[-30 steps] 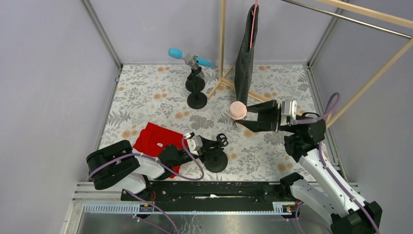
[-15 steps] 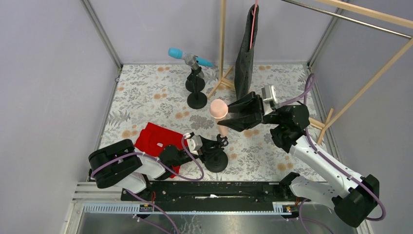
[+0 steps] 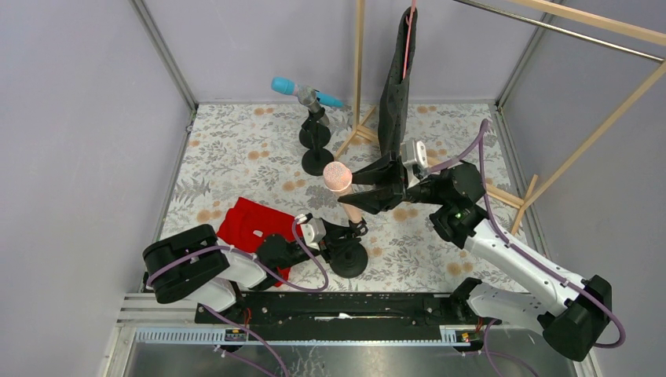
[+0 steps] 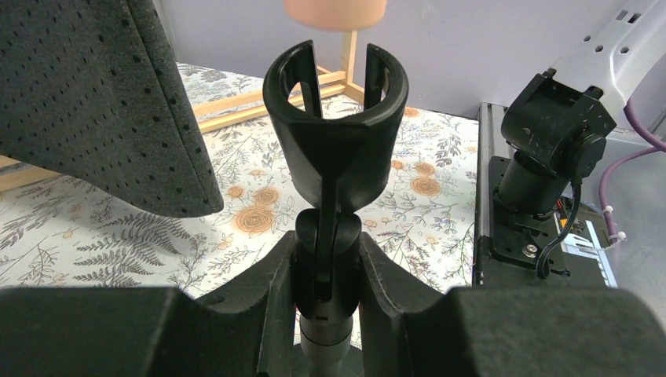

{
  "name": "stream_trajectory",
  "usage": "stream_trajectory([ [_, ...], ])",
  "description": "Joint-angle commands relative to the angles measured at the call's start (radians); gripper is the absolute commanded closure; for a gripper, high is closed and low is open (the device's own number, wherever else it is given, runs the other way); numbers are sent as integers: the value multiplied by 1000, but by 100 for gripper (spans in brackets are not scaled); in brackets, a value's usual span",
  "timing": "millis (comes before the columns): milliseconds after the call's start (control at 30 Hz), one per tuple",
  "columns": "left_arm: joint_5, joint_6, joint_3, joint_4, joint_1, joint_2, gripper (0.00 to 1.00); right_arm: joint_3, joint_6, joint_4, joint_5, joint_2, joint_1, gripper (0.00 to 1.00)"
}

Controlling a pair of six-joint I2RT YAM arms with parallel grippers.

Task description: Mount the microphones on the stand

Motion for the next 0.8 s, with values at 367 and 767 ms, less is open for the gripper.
stream_trajectory([
  [367,-30,-31,-3,86,2,4,100,11,-36,-50,60,13,26,100],
  [767,-26,-32,-8,89,2,12,100,-58,-62,-64,84,2,27,100],
])
